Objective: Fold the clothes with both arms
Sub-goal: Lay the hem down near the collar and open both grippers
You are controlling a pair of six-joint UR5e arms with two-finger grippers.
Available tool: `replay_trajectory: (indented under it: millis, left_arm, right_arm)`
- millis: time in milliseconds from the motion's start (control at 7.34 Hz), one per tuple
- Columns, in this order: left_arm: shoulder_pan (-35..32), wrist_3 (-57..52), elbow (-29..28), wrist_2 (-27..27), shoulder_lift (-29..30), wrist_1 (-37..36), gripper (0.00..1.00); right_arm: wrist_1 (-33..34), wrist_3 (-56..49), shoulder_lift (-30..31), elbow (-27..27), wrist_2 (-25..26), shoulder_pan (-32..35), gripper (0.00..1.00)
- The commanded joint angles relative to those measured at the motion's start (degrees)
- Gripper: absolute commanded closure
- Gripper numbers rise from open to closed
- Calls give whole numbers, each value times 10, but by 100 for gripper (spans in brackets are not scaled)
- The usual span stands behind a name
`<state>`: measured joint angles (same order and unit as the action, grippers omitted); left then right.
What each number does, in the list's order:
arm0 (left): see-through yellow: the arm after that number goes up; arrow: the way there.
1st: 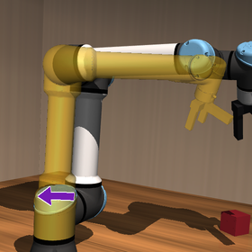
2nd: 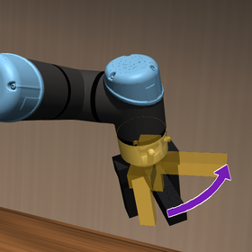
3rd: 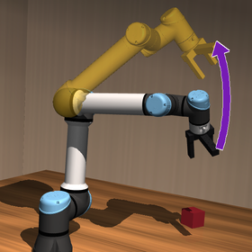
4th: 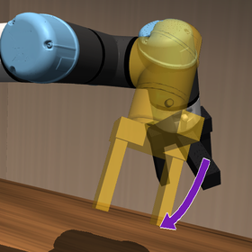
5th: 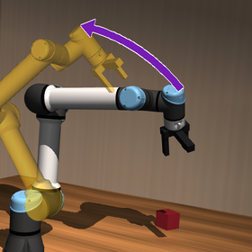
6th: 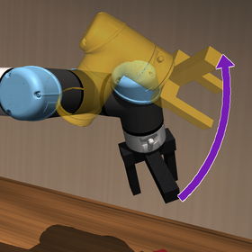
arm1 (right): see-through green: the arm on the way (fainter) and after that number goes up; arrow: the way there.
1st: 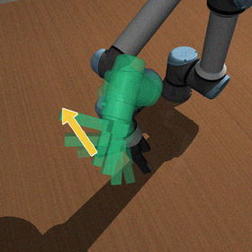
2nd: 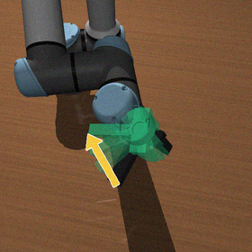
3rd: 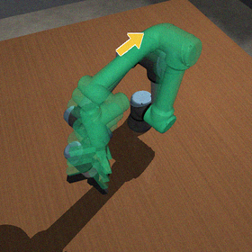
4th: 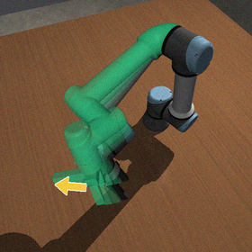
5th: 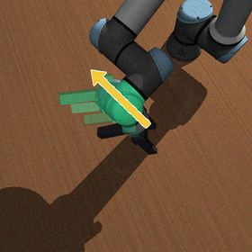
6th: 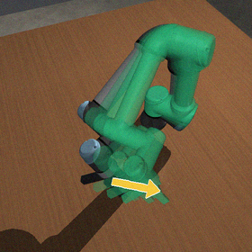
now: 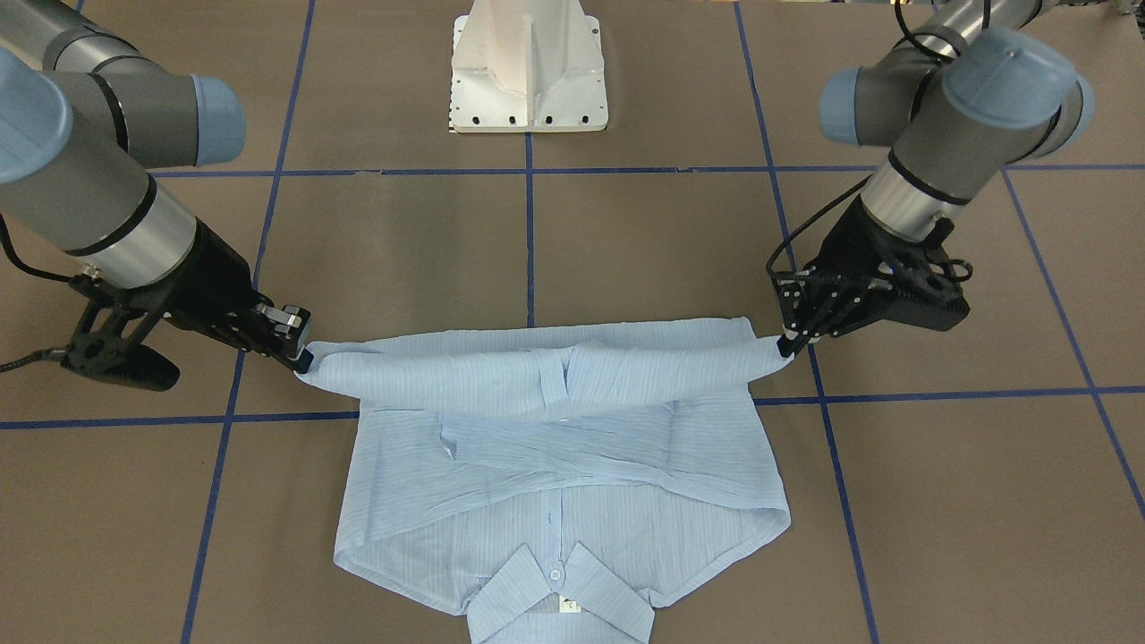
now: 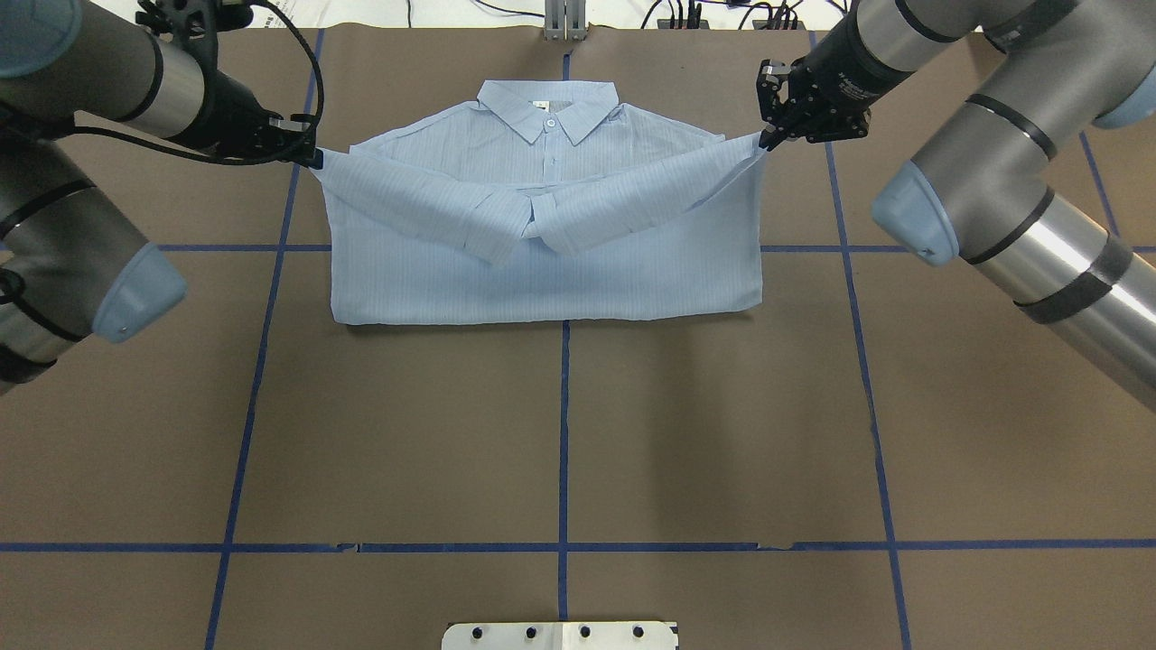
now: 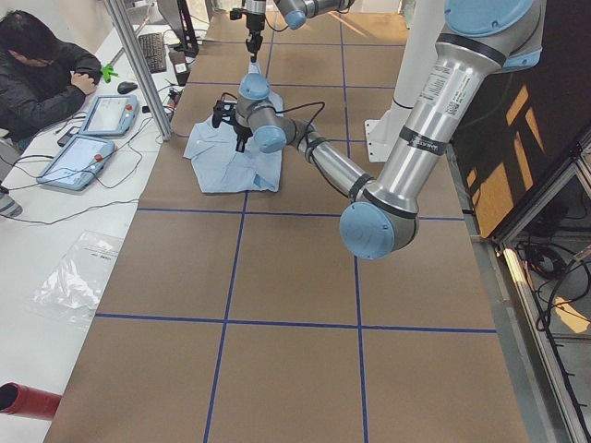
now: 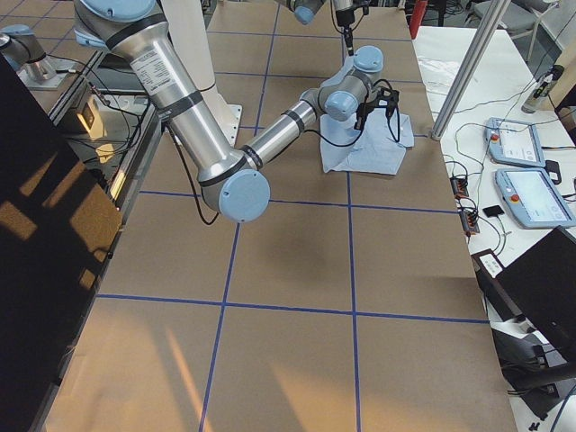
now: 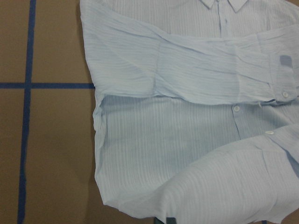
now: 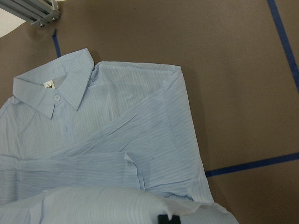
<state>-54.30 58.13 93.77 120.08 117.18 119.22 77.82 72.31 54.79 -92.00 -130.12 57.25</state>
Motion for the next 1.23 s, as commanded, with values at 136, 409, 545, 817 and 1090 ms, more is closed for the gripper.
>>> replay_trajectory:
  millis: [136,409,545,817,1090]
  left_arm:
    - [-12,0,-90,2,32,52,100]
    - [-12,0,-131,2,45,88,100]
    - [-12,0,-168,2,54,121,100]
    - [-12,-1,-233,0,73,168,100]
    - [-12,-1,-263,-2,95,174,100]
  right_arm:
    - [-66,-11,-58,126,0,15,100]
    - [-106,-11,-80,191,0,14,100]
    - [-123,-12,-80,216,0,13,100]
    - [-145,-11,-91,257,1,10,100]
    - [-145,-11,-122,298,1,9,100]
